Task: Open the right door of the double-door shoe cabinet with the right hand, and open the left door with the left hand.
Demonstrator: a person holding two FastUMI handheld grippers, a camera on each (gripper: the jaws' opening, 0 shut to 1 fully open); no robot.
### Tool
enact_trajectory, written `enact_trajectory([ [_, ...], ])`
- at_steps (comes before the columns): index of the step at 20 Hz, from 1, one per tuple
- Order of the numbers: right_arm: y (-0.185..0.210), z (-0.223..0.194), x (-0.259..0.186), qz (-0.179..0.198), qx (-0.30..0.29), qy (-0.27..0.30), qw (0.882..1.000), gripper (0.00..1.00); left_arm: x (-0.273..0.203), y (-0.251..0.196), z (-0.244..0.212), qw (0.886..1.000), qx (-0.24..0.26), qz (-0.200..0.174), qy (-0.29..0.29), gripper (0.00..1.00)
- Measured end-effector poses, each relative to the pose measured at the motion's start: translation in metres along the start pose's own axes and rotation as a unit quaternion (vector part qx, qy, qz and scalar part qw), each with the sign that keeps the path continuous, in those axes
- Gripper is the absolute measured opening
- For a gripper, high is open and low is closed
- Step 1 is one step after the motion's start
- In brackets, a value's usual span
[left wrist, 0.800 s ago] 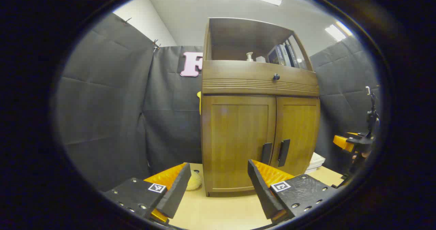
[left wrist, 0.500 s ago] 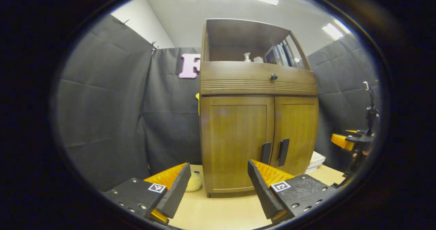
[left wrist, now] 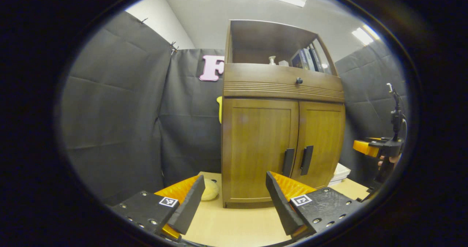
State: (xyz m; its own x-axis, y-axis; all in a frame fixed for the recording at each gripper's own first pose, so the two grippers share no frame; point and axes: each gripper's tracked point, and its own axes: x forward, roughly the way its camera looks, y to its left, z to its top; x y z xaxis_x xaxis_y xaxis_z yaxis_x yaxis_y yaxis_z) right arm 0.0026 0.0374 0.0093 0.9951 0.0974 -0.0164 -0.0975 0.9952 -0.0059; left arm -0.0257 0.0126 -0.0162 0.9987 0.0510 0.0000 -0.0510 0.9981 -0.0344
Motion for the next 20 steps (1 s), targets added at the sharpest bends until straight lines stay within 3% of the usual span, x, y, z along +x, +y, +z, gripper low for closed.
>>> enact_trajectory([
  [1,0.001,0.001,0.001,0.002,-0.002,-0.001,1.0,0.92,-0.003,0.001,-0.002,1.0,-0.001,0.003,0.0,0.96],
  [14,0.046,0.011,0.038,0.044,0.018,0.017,0.999,0.95,-0.009,-0.019,-0.005,0.999,0.035,0.016,-0.003,0.96],
  [15,0.052,0.01,0.046,0.047,0.019,0.017,0.999,0.92,-0.008,-0.021,-0.005,0.999,0.032,0.013,-0.003,0.96],
  [20,0.084,0.013,0.072,0.068,0.018,0.017,0.997,0.95,-0.007,-0.02,-0.014,1.0,0.024,0.011,0.013,0.96],
])
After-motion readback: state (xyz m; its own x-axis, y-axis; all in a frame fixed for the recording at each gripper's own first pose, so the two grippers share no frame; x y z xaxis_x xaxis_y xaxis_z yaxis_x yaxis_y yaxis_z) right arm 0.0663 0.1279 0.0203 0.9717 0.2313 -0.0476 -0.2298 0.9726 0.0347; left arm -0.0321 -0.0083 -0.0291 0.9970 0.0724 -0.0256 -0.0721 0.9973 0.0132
